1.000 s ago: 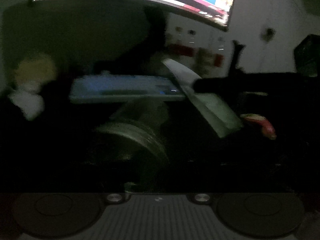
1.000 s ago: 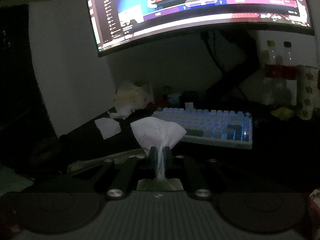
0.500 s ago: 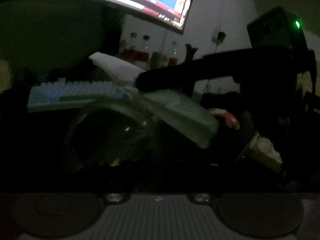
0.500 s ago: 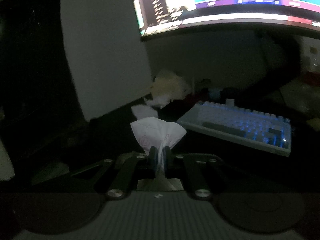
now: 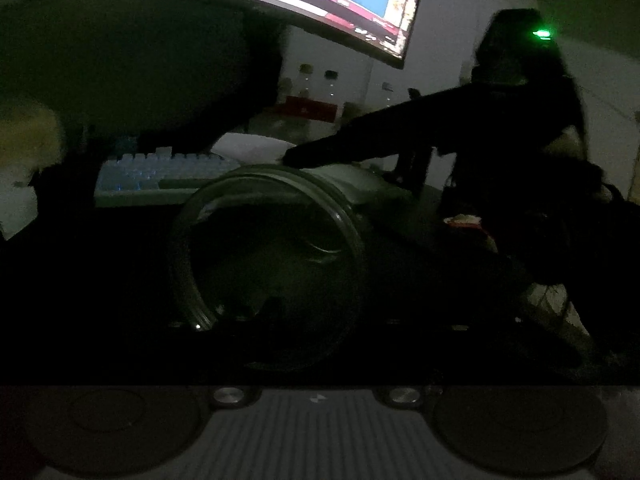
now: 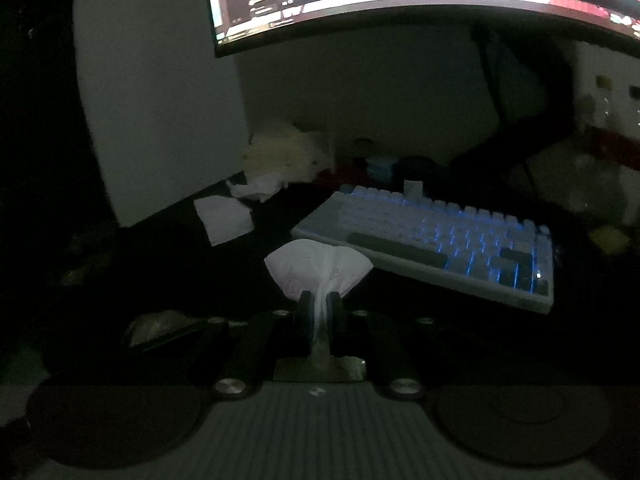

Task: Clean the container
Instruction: 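Wipe the jar's outer wall with the tissue in the right gripper while the left gripper holds the jar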

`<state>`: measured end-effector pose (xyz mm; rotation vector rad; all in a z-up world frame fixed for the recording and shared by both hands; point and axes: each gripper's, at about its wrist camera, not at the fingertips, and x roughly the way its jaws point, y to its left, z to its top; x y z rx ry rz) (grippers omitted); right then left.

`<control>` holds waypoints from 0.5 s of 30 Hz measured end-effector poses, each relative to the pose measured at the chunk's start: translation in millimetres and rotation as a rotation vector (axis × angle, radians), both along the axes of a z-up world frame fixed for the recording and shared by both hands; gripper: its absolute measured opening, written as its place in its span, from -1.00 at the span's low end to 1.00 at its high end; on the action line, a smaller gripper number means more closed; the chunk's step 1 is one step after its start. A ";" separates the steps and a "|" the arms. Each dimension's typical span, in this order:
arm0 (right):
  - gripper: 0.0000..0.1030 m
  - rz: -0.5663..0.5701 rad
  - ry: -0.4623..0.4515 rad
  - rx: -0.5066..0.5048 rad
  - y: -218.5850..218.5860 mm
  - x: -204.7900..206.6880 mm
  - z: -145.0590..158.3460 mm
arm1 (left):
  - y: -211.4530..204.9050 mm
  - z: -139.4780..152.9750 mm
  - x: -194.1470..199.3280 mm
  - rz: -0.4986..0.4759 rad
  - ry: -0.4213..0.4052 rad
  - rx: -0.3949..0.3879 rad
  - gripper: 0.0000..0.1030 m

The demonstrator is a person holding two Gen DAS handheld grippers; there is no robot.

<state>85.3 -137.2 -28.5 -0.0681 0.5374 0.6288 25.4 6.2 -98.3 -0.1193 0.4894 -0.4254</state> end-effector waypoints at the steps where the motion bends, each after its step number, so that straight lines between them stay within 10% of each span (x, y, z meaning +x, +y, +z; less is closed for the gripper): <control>1: -0.82 0.023 -0.008 -0.003 3.9 -4.9 1.1 | 0.0 0.3 0.7 0.005 0.004 -0.008 -0.23; 15: -0.81 -0.022 0.040 -0.013 4.0 3.6 6.1 | -23.4 14.4 7.7 0.141 0.057 0.066 0.20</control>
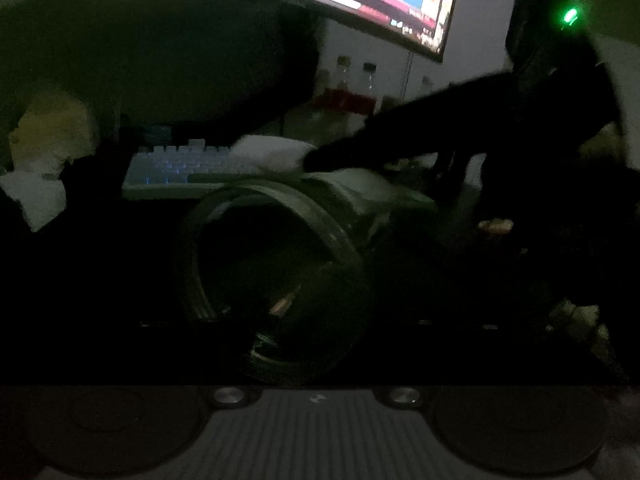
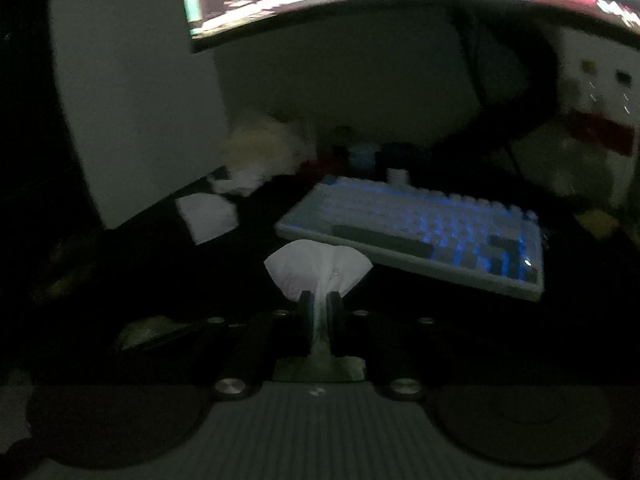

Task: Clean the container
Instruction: 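Wipe the jar's outer wall with the tissue in the right gripper while the left gripper holds the jar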

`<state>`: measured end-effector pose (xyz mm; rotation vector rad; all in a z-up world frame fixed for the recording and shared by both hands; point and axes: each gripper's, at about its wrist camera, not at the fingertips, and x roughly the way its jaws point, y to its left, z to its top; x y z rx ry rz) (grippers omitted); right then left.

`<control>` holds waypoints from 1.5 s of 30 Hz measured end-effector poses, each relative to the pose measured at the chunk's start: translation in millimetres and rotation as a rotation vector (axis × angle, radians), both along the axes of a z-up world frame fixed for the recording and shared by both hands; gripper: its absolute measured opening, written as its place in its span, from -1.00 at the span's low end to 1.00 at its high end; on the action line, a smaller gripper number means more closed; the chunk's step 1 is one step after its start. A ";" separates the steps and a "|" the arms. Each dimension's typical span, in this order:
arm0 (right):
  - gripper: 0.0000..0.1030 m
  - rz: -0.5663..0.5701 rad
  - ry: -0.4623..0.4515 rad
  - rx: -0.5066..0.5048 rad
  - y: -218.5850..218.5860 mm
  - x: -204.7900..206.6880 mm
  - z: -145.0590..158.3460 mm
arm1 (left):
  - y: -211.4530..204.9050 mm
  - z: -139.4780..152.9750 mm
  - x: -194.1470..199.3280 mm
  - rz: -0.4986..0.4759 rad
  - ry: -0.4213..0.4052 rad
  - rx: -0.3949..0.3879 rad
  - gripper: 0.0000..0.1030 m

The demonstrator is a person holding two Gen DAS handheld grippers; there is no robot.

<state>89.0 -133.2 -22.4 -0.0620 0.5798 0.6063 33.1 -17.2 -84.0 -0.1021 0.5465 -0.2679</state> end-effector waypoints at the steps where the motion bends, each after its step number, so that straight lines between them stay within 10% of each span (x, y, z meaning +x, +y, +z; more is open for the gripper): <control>1: -0.81 0.028 -0.002 0.006 2.8 -3.8 1.0 | -3.6 1.1 4.3 0.010 0.006 0.005 0.20; 16: -0.81 0.074 -0.027 0.003 11.2 -10.6 3.8 | 1.6 -2.9 20.8 0.033 0.007 -0.054 0.33; 24: -0.80 -0.095 -0.002 0.007 -7.8 14.3 -2.8 | -4.8 -1.8 19.8 0.047 -0.005 0.002 0.40; 30: -0.80 0.109 -0.038 0.042 15.4 -16.8 2.2 | -12.4 -0.8 31.1 0.047 -0.006 0.012 0.42; 38: -0.80 -0.114 -0.024 0.002 -6.1 18.2 -5.8 | -15.0 2.0 50.2 0.080 0.005 0.042 0.45; 45: -0.80 0.106 -0.058 0.014 24.2 -8.3 1.6 | -8.6 5.1 50.6 0.092 0.021 0.023 0.45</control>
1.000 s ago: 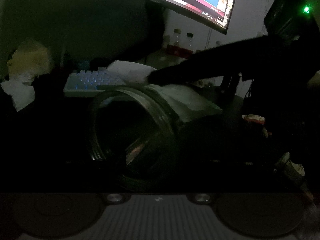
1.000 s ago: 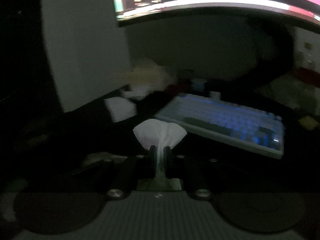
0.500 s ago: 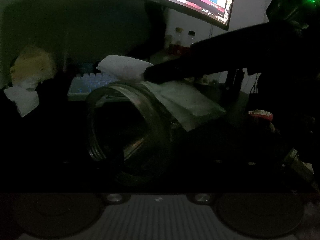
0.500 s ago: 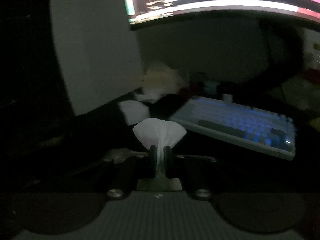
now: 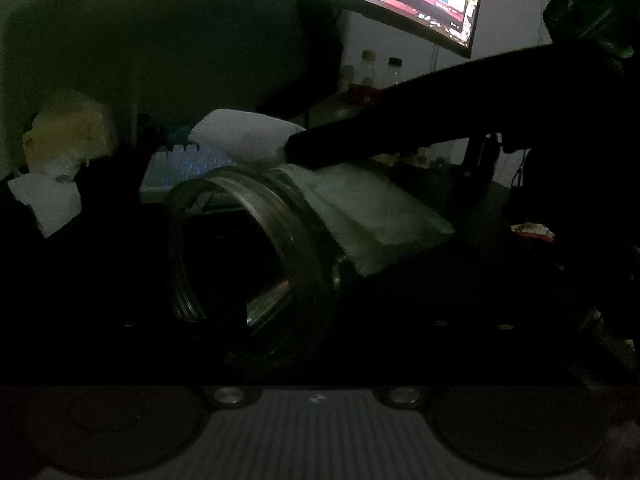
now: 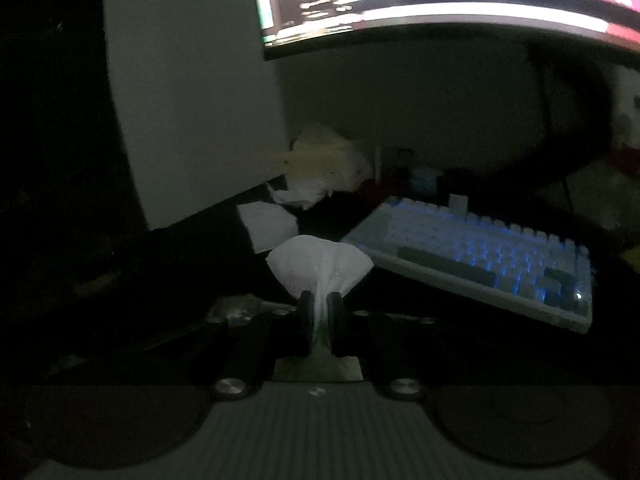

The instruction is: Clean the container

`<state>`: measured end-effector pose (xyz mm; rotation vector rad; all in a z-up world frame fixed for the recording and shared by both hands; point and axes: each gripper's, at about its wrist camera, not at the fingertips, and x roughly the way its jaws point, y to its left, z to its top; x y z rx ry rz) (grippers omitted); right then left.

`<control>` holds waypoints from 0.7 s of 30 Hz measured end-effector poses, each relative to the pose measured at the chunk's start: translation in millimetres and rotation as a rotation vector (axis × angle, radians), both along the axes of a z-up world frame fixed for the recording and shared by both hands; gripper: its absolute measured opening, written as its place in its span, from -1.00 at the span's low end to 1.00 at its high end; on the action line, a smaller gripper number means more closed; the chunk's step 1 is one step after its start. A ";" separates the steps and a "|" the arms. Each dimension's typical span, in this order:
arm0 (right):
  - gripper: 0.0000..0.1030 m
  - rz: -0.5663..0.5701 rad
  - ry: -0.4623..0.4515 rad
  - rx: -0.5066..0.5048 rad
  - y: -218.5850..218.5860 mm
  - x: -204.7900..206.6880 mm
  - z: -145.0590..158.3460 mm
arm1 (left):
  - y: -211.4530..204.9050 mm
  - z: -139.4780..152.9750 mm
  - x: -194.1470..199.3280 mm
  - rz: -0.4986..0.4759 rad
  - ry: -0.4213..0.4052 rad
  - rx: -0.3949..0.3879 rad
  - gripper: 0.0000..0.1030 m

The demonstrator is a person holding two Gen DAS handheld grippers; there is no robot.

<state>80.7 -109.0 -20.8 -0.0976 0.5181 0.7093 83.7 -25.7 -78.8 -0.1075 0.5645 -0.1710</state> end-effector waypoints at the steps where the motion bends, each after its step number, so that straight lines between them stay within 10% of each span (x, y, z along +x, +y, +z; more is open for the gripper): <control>1: -0.80 -0.017 0.001 -0.005 -1.1 3.3 -0.3 | 0.8 0.7 -0.1 0.003 0.002 0.001 0.45; 7: -0.80 -0.197 0.009 -0.037 -10.8 23.6 -4.5 | 3.0 3.2 19.7 0.022 0.014 0.001 0.45; 14: -0.80 -0.003 0.021 -0.002 1.1 7.3 3.1 | -2.3 1.1 40.8 0.041 0.027 -0.008 0.45; 21: -0.82 -0.231 -0.016 -0.046 -15.2 30.3 -6.3 | -13.6 2.8 59.7 0.053 0.006 0.012 0.44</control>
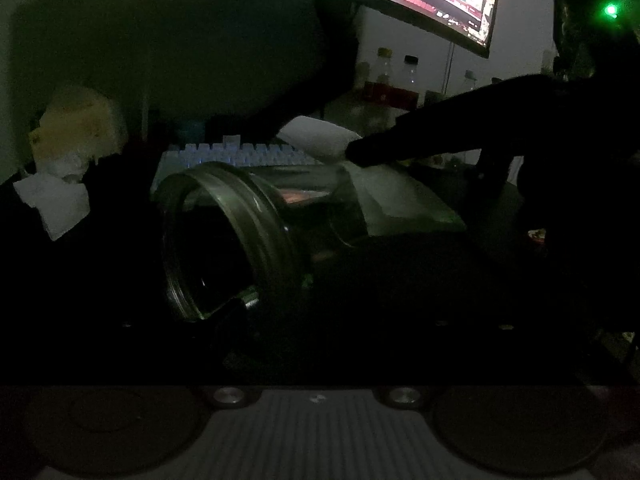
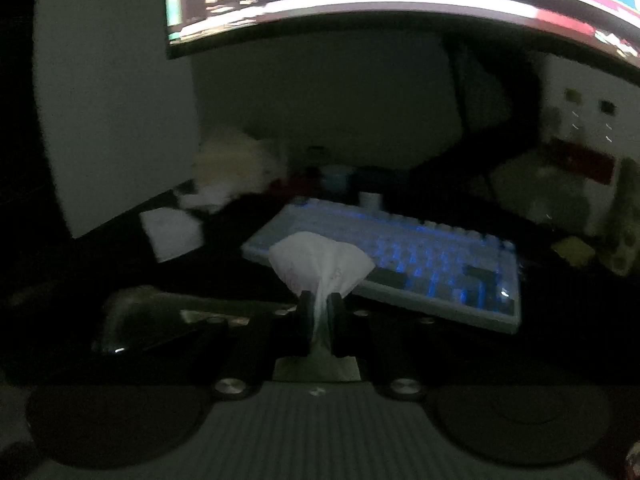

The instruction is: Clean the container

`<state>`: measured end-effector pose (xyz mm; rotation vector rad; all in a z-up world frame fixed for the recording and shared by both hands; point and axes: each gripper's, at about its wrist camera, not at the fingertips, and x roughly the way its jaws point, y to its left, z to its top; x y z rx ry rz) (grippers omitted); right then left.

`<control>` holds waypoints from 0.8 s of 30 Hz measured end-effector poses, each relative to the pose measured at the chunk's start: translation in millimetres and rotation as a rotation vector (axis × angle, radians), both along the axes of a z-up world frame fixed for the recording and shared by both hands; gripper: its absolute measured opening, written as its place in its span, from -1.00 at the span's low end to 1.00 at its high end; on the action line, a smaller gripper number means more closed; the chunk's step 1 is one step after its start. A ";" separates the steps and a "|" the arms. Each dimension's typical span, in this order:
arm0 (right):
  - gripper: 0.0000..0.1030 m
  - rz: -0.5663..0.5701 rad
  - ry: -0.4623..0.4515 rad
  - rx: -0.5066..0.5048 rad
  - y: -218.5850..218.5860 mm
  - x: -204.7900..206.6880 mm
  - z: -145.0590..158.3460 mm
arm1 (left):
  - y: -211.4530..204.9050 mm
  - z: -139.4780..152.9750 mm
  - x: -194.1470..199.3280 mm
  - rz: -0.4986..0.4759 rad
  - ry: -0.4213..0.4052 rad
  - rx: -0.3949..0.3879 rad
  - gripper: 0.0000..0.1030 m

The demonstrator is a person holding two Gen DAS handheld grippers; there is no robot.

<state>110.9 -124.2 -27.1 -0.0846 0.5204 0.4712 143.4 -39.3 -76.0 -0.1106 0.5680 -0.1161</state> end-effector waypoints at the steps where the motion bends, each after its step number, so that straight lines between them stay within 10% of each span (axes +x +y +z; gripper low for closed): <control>1: -0.82 0.027 -0.005 0.006 2.1 -3.7 0.5 | -0.6 -0.5 0.5 0.006 -0.008 -0.003 0.42; 6: -0.82 0.253 -0.018 0.038 19.2 -26.0 5.4 | 0.4 -4.1 -10.2 0.001 -0.040 -0.033 -0.04; 10: -0.82 0.117 0.000 0.026 3.5 -9.6 4.2 | -8.7 -1.6 -3.0 -0.056 -0.084 -0.027 -0.70; 19: -0.82 -0.005 0.006 0.122 -51.9 -18.4 15.9 | -7.8 23.1 4.4 -0.221 -0.126 -0.329 -0.90; 24: -0.82 0.075 0.007 0.105 -39.9 -36.0 19.1 | 10.6 18.4 -34.9 -0.181 -0.118 -0.308 -0.86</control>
